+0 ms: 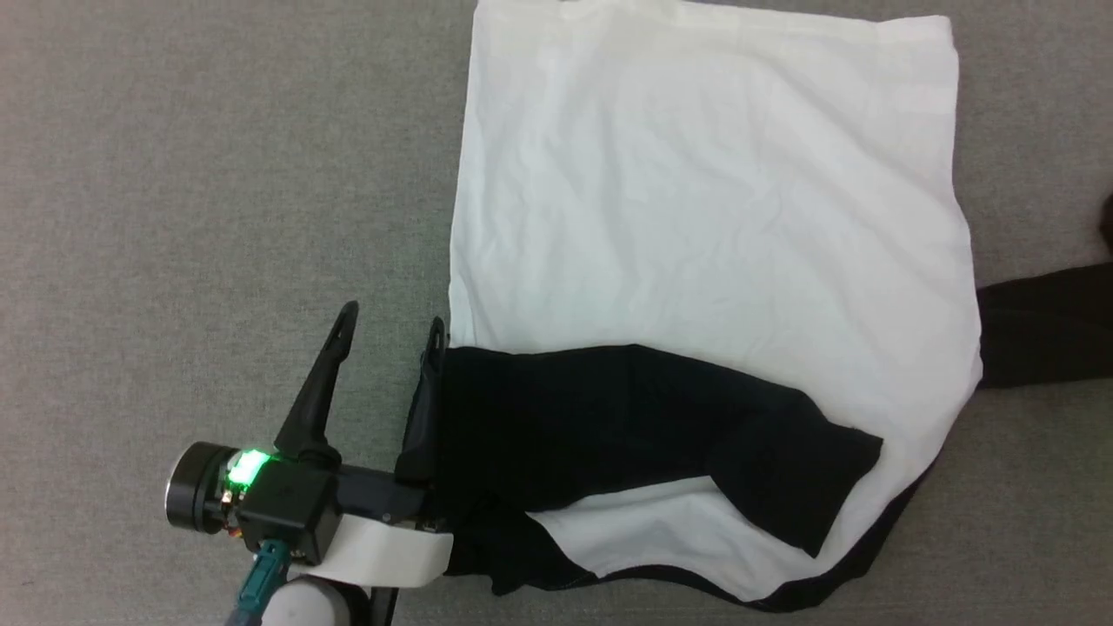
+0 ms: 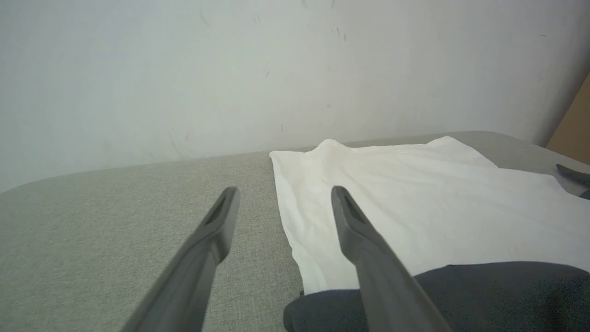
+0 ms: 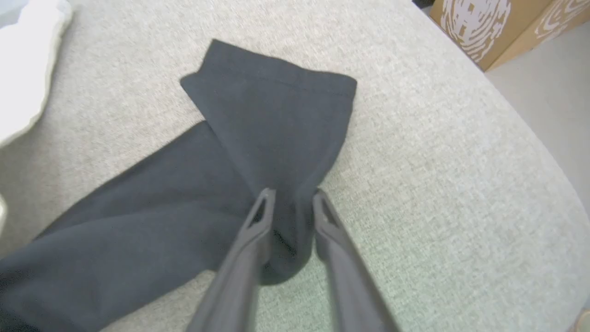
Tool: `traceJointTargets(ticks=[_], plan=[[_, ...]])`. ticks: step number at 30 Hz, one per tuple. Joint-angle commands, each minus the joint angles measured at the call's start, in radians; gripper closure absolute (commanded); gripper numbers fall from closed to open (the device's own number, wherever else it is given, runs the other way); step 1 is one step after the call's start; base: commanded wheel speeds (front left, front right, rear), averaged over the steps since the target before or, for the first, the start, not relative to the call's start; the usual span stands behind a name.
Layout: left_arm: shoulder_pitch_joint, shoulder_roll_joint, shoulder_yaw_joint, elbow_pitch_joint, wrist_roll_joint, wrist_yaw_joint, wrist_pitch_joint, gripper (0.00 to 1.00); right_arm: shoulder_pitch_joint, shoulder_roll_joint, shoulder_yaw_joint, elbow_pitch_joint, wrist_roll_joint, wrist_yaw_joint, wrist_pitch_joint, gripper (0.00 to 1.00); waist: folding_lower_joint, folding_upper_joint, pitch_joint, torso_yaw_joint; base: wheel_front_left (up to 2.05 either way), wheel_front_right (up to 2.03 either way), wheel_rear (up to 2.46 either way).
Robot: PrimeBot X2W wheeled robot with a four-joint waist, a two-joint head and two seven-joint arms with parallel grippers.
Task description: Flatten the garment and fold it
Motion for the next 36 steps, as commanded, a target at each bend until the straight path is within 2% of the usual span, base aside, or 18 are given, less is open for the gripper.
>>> traceJointTargets(ticks=[1,9,13,20,30,36], plan=[[0.017,0.004,0.001,0.002,0.006,0.01,-0.005,0.0,-0.013,-0.016,0.011,-0.014,0.011,-0.001,0.004,0.0,0.0001,0.0,-0.021,-0.009,0.0,0.0,0.0],[0.05,0.001,0.012,0.0,-0.004,0.024,-0.005,0.0,0.003,-0.068,0.042,-0.195,0.076,-0.001,0.165,0.0,0.0001,0.0,-0.062,-0.045,0.0,0.0,0.0],[0.046,0.003,0.013,-0.006,-0.006,0.02,-0.005,0.0,-0.018,-0.101,0.044,-0.227,0.069,-0.001,0.205,0.0,0.0001,0.0,-0.045,-0.058,0.0,0.0,0.0],[0.022,0.011,0.006,-0.018,0.0,0.009,-0.005,0.0,-0.102,-0.134,0.058,-0.148,0.039,-0.001,0.219,0.0,0.0001,0.0,0.007,-0.052,0.0,0.0,0.0],[-0.005,0.014,-0.009,-0.025,0.01,0.003,-0.005,0.0,-0.182,-0.132,0.076,-0.009,0.005,-0.001,0.228,0.0,0.0001,0.0,0.07,-0.013,0.0,0.0,0.0],[-0.019,0.016,-0.014,-0.019,0.009,0.002,-0.005,0.0,-0.222,-0.126,0.047,0.085,-0.034,-0.001,0.23,0.0,0.0001,0.0,0.096,0.022,0.0,0.0,0.0]])
